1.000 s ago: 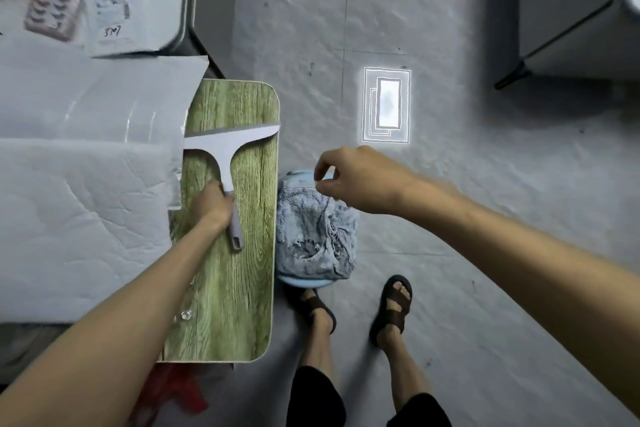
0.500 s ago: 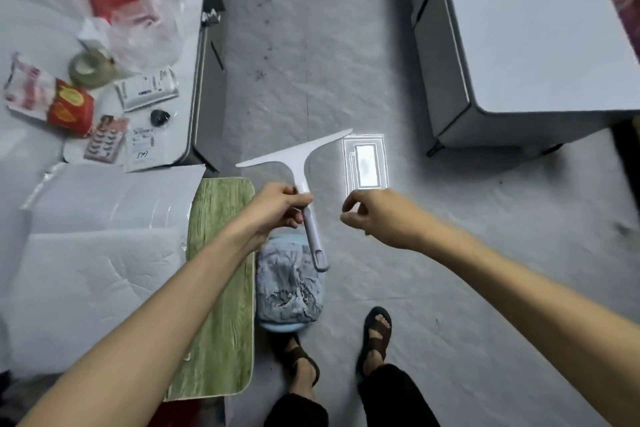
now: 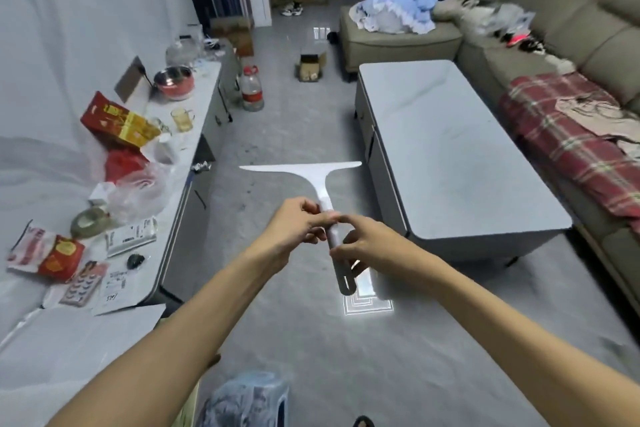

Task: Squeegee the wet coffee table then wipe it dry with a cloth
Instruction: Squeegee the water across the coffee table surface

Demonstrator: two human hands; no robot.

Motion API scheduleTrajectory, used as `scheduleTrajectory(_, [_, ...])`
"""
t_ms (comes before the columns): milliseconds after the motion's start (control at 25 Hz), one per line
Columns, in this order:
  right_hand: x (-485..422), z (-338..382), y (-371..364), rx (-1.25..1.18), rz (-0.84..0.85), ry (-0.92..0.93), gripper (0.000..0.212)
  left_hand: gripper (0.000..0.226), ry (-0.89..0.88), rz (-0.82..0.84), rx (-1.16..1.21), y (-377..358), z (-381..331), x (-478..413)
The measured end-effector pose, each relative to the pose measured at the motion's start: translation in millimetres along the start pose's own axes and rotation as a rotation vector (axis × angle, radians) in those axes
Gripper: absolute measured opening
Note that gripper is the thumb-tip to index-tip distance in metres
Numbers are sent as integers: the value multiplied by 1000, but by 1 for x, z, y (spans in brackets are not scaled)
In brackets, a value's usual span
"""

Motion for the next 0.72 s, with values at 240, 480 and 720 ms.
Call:
scheduleTrajectory(240, [-74,4,111,-92,-261,-6,22,34,-36,46,-128,-63,-82,-83])
scheduleTrajectory(480, [-215,-34,194,213,-382,-78,23,14,-119,163,-429,-99,-109,-234])
scheduleTrajectory(720, [-350,-58,306,68,-473,-303,49,8,-277,379,-587,-151,-205,-401])
Point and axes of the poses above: each hand's wrist, its own x-axis away from the middle knuckle, its own y-axis out of the back of the hand, z = x × y, the point moved 10 cm from there along -x, towards the middle knuckle, and after that the axes turned 11 degrees about -z, right-handed, at the moved point
